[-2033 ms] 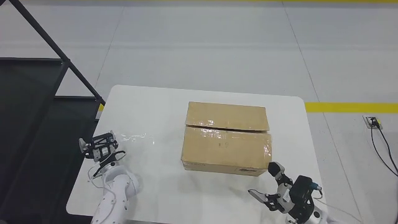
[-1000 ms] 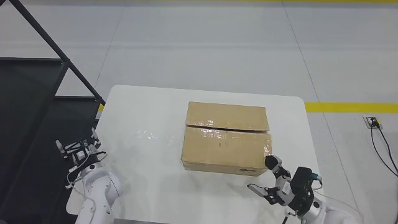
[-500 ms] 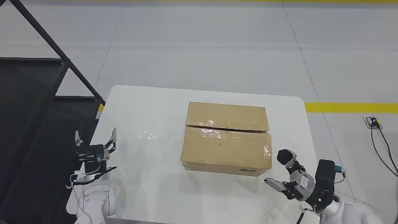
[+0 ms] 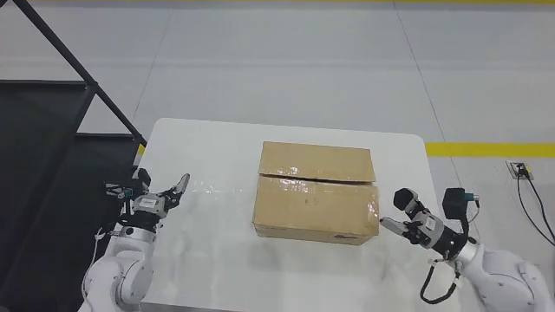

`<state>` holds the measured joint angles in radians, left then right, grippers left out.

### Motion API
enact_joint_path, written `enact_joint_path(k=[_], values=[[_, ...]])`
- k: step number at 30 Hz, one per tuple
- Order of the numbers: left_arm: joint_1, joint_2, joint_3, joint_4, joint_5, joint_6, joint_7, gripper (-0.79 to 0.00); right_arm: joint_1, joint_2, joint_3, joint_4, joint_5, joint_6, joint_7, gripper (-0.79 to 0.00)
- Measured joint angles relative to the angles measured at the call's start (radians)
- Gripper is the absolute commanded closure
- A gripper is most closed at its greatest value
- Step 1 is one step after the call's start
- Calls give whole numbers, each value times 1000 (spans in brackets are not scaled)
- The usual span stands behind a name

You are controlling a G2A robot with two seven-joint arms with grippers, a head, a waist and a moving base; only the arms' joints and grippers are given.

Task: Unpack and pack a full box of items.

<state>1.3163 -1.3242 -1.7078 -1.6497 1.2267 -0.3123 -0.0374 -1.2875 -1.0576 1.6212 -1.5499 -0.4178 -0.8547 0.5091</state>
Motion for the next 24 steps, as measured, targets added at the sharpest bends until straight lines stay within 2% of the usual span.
enact_joint_path(k=[4,7,9,10,18,21,24], values=[[8,10,-32,-49,-243,-161,-193,-785,132,19,-41,127,253,39,255,-785],[5,22,-53,-68,-425,-246,-370,-785,202,28,-63,201,400,74,389,-785],[-1,32,-81,-84,-520,-277,-486,-785,234,31,-63,227,440,99,439,-785],[-2,33,-85,-86,-532,-278,-513,-785,232,31,-62,227,440,99,440,-785],[1,32,-77,-84,-519,-271,-495,-785,226,30,-66,222,441,103,428,-785],[-5,33,-54,-82,-621,-212,-556,-785,219,28,-87,214,474,141,407,-785],[-23,40,-57,-83,-754,-154,-649,-785,230,30,-103,224,530,155,450,-785]])
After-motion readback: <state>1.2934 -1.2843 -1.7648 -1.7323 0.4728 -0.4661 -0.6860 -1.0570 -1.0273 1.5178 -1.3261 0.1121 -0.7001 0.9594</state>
